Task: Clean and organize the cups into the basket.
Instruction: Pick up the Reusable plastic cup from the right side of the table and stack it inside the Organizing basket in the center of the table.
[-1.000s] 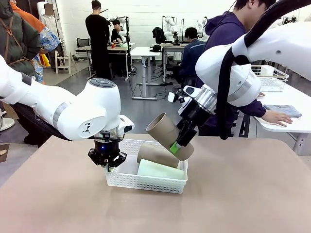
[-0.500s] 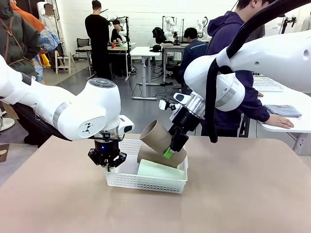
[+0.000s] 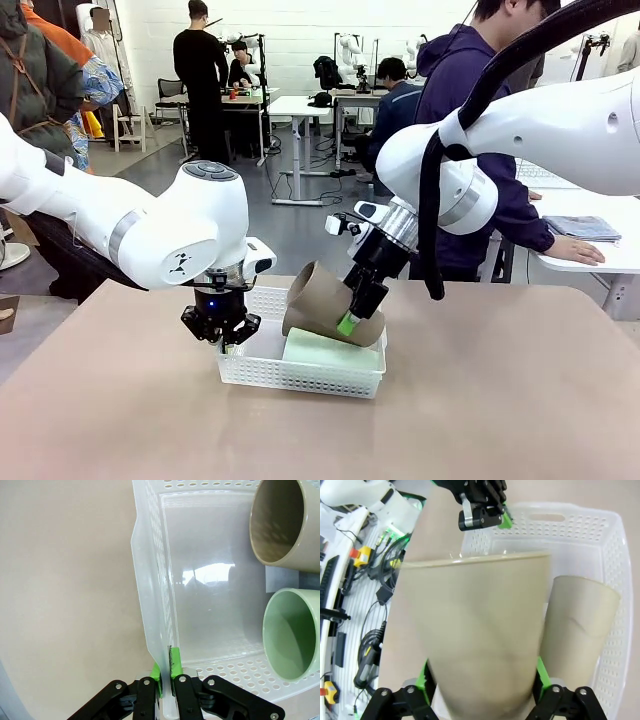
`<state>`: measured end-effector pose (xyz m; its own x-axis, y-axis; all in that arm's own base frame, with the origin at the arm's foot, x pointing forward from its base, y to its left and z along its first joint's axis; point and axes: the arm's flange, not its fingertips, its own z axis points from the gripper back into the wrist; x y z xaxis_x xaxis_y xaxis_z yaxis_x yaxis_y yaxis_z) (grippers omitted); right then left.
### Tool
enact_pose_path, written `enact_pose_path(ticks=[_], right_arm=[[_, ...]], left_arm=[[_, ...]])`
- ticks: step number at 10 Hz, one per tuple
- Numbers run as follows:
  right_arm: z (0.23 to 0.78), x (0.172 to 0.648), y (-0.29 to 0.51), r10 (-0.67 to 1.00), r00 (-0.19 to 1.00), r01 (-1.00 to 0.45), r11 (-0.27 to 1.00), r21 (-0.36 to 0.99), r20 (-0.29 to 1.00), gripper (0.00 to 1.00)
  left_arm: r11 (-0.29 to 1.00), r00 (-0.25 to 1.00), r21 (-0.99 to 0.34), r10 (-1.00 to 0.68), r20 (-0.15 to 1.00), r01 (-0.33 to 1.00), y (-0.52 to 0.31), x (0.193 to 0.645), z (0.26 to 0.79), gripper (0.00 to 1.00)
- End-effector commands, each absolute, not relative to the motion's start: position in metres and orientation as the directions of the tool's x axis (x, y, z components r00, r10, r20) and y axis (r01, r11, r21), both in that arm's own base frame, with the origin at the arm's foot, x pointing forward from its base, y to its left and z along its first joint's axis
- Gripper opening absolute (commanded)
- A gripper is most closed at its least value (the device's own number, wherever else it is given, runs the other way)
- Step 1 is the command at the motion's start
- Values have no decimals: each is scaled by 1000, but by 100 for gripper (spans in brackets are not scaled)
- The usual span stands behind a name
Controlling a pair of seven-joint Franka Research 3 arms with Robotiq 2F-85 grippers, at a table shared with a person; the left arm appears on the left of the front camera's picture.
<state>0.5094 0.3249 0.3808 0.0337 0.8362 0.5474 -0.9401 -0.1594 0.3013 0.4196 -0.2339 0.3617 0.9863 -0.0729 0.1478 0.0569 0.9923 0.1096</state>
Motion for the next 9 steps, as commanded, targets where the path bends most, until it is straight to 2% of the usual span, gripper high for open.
enact_pose_path(ticks=[1, 9], right_arm=[[385, 513, 324, 837, 1, -934, -195, 300, 547, 100], [387, 509, 319, 820, 3, -932, -205, 298, 573, 100]], left_arm=[[991, 985, 119, -86, 148, 69, -234, 419, 360, 0], [991, 985, 119, -86, 148, 69, -234, 419, 360, 0]])
